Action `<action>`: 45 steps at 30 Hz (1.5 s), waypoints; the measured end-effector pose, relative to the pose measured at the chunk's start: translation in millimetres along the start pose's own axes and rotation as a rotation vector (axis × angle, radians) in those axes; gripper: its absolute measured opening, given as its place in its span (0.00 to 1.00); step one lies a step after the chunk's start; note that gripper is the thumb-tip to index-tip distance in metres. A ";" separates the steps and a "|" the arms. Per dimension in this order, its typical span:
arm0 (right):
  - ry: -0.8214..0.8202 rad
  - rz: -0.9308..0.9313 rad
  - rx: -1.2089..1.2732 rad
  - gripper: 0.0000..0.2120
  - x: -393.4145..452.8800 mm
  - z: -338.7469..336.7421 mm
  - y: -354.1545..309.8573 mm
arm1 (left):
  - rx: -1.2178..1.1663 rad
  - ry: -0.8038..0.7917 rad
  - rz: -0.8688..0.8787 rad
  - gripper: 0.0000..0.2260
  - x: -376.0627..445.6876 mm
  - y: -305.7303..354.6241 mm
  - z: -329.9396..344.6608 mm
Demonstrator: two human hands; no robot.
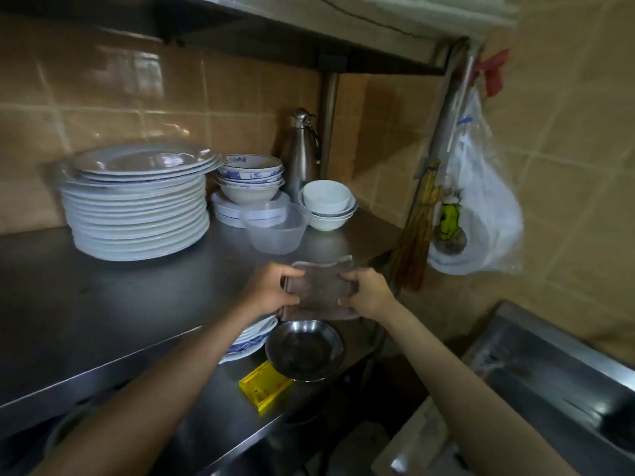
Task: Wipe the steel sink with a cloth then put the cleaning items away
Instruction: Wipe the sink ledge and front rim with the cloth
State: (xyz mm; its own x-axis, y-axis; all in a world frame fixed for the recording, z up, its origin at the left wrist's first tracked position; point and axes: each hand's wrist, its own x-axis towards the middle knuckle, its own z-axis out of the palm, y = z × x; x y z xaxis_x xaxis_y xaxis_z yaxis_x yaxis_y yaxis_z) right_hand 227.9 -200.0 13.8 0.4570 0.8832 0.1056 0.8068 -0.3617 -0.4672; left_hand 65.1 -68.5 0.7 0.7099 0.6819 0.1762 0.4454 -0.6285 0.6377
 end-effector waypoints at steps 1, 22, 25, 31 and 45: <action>0.005 0.026 -0.014 0.15 -11.0 -3.0 9.1 | -0.001 -0.021 0.025 0.27 0.5 7.7 9.0; -0.009 0.639 -0.049 0.18 -152.7 -13.6 233.1 | 0.010 -0.562 0.266 0.26 18.6 130.7 273.1; -0.036 0.647 -0.044 0.18 -144.9 -4.2 252.4 | 0.024 -0.593 0.249 0.26 30.9 127.2 295.6; -0.048 0.686 -0.021 0.15 -131.2 15.2 273.7 | 0.044 -0.638 0.227 0.26 51.6 116.4 324.6; 0.047 0.844 -0.051 0.17 -111.1 52.0 315.9 | 0.081 -0.724 0.325 0.25 88.6 103.4 393.9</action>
State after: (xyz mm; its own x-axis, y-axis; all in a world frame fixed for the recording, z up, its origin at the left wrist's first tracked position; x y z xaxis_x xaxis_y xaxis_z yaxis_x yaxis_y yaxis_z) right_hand 412.5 -396.9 -191.2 0.9279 0.2982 -0.2238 0.2036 -0.9081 -0.3660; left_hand 389.0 -220.5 -213.2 0.9767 0.0649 -0.2046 0.1739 -0.7982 0.5768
